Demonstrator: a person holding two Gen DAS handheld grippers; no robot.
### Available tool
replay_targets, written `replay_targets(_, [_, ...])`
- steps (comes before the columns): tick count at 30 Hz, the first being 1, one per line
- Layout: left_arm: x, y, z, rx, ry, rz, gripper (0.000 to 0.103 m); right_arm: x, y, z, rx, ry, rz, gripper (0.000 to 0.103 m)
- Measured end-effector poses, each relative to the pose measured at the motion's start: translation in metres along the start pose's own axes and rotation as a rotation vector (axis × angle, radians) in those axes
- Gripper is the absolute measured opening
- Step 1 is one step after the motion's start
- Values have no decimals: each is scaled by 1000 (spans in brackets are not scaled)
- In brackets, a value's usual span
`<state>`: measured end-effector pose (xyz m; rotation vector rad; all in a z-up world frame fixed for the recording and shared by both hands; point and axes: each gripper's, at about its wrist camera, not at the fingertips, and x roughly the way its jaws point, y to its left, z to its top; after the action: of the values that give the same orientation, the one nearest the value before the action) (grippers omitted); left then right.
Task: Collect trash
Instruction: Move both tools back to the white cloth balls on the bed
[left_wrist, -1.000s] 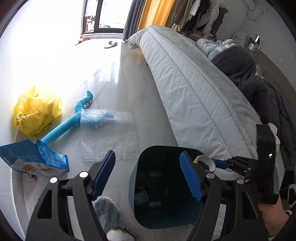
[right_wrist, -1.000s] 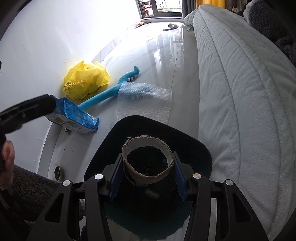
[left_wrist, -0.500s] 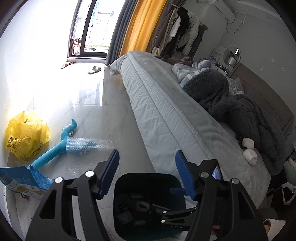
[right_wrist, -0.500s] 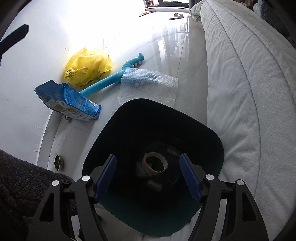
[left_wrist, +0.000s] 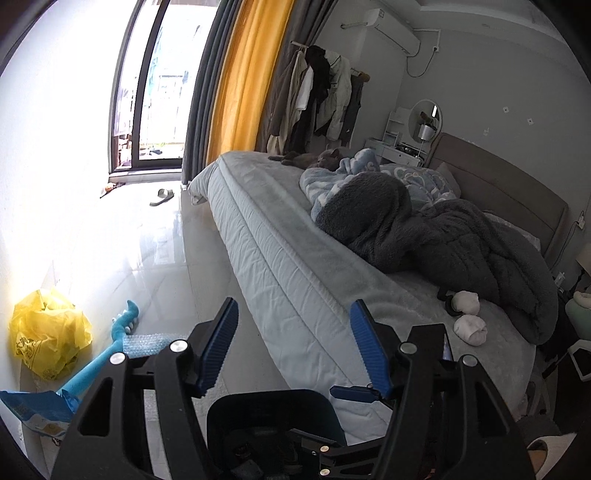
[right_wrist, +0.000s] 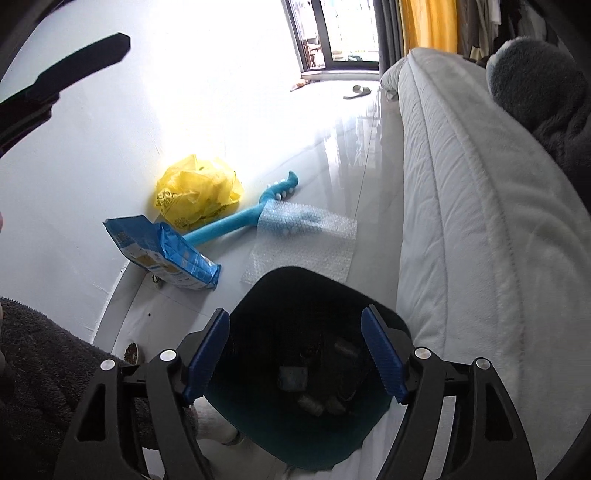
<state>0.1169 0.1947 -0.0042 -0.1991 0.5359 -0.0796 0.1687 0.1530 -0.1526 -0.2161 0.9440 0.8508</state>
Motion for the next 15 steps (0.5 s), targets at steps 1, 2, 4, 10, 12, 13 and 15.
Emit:
replay_targets(1, [-1, -4, 2, 2, -13, -8, 65, -7, -3, 1, -1, -21, -5, 76])
replay_targets(2, [-3, -8, 3, 2, -24, -17, 66, -14, -6, 2, -1, -41, -12, 76])
replay_targets(4, [-4, -16, 6, 8, -42, -39, 69, -26, -14, 2, 3, -68, -31, 77])
replay_targets(10, [5, -42, 9, 44, -50, -70, 74, -60, -49, -4, 30, -131, -122, 79])
replay_targets(12, [12, -50, 10, 53, -50, -86, 76, -71, -61, -6, 35, -144, -149, 80])
replay_targets(13, [16, -55, 11, 61, -48, -97, 76, -76, -69, -7, 39, -150, -167, 80])
replay_targets(15, [23, -63, 11, 72, -43, -116, 76, -83, -81, -11, 45, -153, -192, 81])
